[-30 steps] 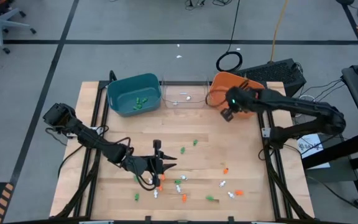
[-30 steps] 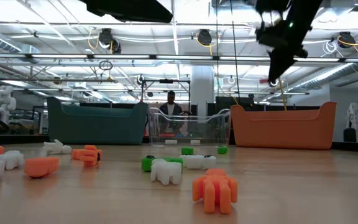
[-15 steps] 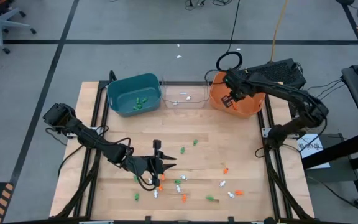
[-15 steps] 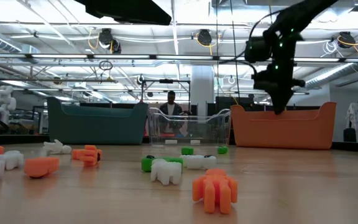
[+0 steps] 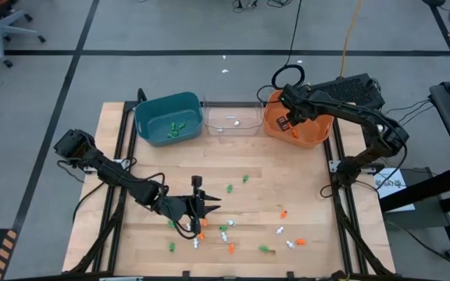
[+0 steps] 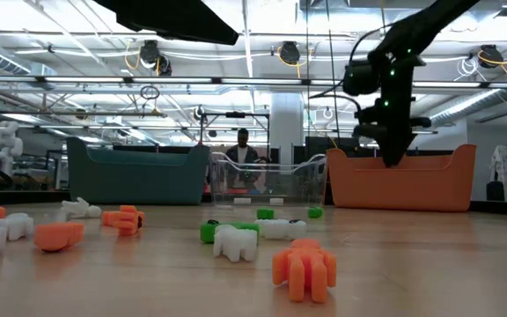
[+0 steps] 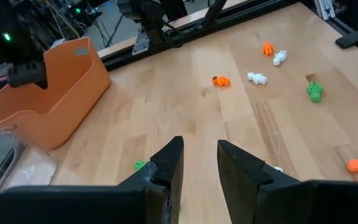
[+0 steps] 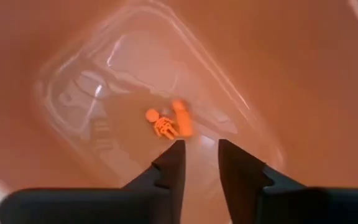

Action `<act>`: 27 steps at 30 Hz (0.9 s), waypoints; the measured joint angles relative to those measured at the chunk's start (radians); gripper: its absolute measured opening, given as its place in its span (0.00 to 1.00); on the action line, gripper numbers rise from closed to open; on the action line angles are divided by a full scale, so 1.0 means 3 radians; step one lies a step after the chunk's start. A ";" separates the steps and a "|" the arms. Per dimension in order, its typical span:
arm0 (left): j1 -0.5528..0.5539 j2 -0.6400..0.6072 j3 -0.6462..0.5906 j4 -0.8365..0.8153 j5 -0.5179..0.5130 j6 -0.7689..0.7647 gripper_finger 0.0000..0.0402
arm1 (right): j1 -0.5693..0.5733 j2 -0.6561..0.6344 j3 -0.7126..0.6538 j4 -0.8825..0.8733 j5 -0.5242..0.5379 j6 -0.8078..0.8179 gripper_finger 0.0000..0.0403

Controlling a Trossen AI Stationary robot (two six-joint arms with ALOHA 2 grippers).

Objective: Sort Halloween decoration
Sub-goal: Put the orange skeleton toy into the orange bin, then put the white skeleton toy into the transparent bin

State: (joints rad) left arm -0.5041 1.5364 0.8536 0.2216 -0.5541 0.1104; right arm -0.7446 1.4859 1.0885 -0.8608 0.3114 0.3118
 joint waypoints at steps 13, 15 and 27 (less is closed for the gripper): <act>0.0000 0.0000 0.0000 0.0003 0.0001 -0.0005 0.24 | 0.1505 -0.1117 0.0005 0.0172 0.0002 0.0573 0.34; 0.0000 0.0000 0.0000 0.0013 0.0001 -0.0038 0.24 | 0.1907 -0.1150 0.0009 0.0335 0.0073 0.0580 0.33; -0.0004 0.0015 0.0000 0.0028 -0.0001 -0.0778 0.24 | 0.3581 -0.0585 -0.0297 0.0680 0.0816 0.0753 0.33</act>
State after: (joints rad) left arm -0.5054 1.5409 0.8536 0.2301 -0.5544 -0.1229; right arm 0.3298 1.3103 0.9995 -0.6567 0.5561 0.5377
